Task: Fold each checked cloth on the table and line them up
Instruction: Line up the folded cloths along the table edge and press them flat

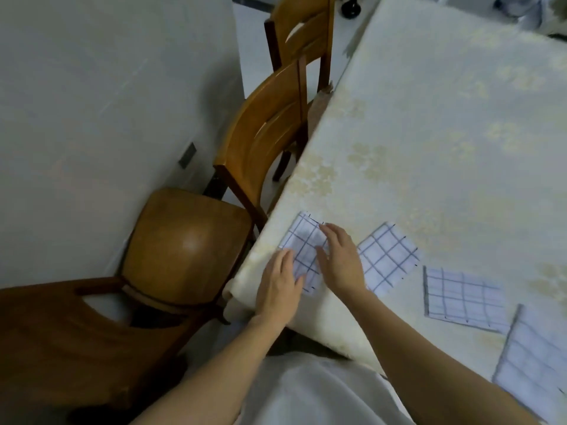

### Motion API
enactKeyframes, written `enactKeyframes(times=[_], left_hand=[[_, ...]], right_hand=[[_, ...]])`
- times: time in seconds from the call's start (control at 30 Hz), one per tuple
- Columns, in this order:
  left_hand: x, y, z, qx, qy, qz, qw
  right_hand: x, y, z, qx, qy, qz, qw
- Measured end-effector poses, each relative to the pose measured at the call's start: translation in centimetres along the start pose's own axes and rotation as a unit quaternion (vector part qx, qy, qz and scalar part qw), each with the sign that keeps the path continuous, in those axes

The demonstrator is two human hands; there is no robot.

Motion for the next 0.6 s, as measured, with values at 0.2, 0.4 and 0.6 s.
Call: enactKeyframes(times=[0.2,0.4,0.6], left_hand=[[1.6,-0.3,4.0,0.257,-0.027,-0.051,0.965],[1.7,-1.8,4.4,0.262,0.037,-0.032,0.964],[1.6,-1.1,3.5,0.275,-0.031,-0.062,0.959]], right_hand=[[2.5,0.7,3.0,-0.109,-0.292,-0.235,0.920],[4.9,4.8,3.4,-0.167,-0.287,-0.239,0.913],[6.9,6.2,1.9,-0.170,-0.315,-0.198,0.913]])
Point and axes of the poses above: each hand's wrist, its own x-axis towards the middle knuckle, its own z-axis out of the palm, y = z × x, the point moved 2 cm from there along x, towards the middle knuckle, and after that the axes turned 9 degrees about -z, right-handed, at the moved point
